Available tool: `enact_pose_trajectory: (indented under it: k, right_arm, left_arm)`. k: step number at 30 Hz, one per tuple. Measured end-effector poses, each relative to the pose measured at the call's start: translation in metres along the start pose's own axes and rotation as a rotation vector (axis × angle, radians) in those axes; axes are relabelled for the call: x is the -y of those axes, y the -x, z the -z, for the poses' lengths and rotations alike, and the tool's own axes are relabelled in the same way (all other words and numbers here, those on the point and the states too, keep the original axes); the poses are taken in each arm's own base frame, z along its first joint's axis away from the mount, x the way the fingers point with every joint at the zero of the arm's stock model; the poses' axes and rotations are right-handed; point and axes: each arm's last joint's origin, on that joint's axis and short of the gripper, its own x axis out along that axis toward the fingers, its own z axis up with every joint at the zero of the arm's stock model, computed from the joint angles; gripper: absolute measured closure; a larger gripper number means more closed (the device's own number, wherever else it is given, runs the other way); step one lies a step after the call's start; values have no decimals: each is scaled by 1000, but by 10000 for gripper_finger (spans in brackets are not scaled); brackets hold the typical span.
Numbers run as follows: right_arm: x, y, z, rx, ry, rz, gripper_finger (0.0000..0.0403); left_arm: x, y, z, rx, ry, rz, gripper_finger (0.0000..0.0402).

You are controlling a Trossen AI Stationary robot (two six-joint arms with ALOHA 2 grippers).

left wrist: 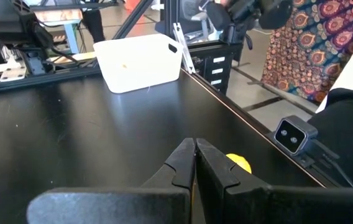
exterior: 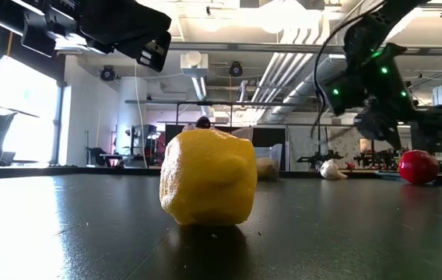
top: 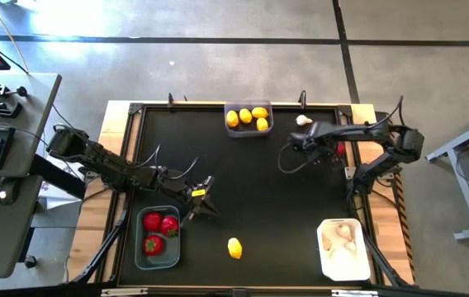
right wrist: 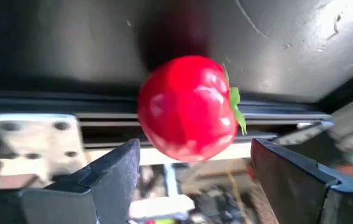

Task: Sort produce into baskets
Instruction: Put the tomato into the dark green bin

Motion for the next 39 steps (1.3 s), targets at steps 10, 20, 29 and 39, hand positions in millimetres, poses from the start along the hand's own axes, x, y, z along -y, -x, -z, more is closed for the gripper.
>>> enact_pose_trajectory:
  k: [10, 20, 29, 39]
  right_arm:
    - [-14, -23, -11, -6, 23, 106, 104]
    - [-13, -42, -8, -9, 2, 78, 106]
    - [-9, -39, -7, 13, -130, 42, 174]
    - [2, 18, -14, 250, -361, -6, 174]
  left_arm:
    - [0, 0, -1, 10, -26, -1, 401]
    - [0, 0, -1, 10, -15, -1, 401]
    - [0, 0, -1, 9, -10, 0, 401]
    - [1, 0, -1, 12, -31, 3, 401]
